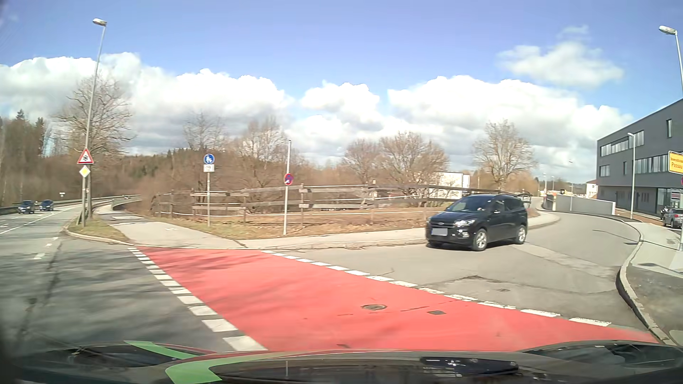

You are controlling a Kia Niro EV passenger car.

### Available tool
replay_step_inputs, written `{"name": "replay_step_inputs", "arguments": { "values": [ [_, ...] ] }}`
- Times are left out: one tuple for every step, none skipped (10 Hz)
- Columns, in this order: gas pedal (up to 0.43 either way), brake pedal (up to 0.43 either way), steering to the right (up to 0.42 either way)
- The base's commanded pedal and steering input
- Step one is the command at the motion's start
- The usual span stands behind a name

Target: Follow the waypoints while adhering to traffic rules and regulations

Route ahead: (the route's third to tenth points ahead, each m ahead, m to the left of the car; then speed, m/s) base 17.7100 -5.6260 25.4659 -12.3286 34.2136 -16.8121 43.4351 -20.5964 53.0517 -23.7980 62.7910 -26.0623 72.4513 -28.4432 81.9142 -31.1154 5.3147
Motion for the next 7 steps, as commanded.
{"name": "replay_step_inputs", "arguments": {
  "values": [
    [0.150,0.000,0.402],
    [0.177,0.000,0.396],
    [0.177,0.000,0.386],
    [0.177,0.000,0.379],
    [0.177,0.000,0.366],
    [0.177,0.000,0.337],
    [0.189,0.000,0.309]
  ]
}}
